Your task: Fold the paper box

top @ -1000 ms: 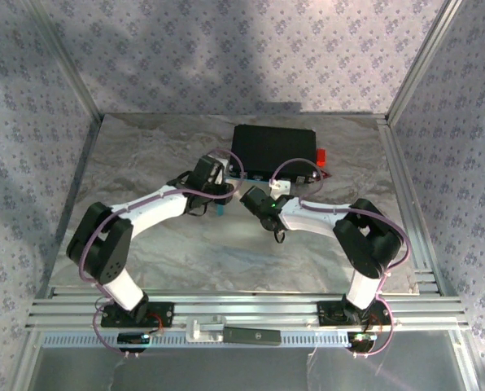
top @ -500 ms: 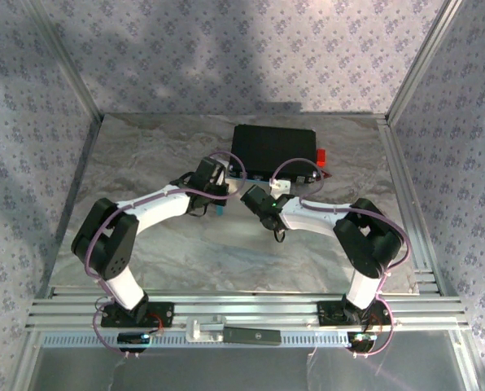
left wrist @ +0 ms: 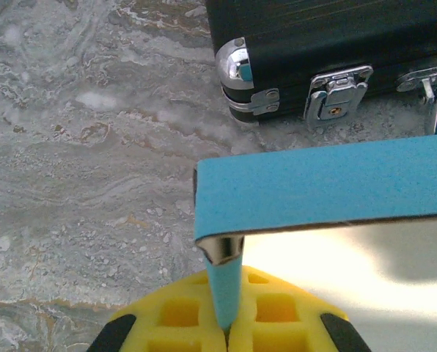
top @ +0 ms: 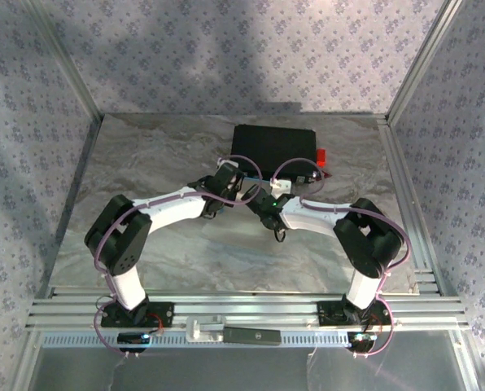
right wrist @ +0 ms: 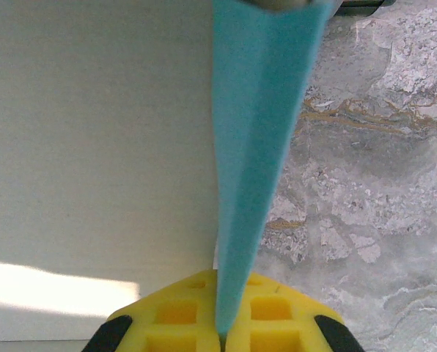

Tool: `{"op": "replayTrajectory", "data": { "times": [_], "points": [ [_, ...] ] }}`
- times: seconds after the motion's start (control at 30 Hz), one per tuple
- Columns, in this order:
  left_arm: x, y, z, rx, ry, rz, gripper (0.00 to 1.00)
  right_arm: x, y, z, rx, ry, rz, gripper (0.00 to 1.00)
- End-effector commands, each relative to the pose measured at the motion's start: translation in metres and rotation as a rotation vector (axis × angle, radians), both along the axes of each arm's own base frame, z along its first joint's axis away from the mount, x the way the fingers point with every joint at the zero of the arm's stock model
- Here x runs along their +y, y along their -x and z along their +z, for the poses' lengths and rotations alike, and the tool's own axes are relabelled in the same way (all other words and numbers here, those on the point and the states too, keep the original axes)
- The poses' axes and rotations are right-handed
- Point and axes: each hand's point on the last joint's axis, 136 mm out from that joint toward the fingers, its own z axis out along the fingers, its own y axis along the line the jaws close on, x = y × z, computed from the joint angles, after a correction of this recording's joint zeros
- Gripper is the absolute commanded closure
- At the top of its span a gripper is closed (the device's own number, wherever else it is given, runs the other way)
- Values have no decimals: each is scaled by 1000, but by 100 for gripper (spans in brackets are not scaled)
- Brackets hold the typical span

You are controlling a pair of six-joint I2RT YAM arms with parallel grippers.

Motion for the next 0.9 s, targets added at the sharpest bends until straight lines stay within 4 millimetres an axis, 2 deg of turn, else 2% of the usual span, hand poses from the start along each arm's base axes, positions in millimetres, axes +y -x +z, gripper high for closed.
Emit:
{"op": "replayTrajectory", "data": {
  "times": [0.0,0.1,0.17,0.4,0.57,0.87],
  "points": [
    [7,10,-21,44,-42,-5,85,0,0,-1,19,9,8,100],
    [-1,15,-16,41,42,-66,69,0,-1,-2,22,4,8,100],
    [-4,18,-11,44,94,-98,62,0,-1,-2,25,2,8,100],
    [0,27,9,26,241,-161,51,1,-3,-3,27,0,12,100],
    [10,26,15,29,327,-155,51,1,-3,-3,30,1,14,100],
    [7,17,-8,98,277,-152,64,3,-3,-3,32,1,23,100]
  ]
}}
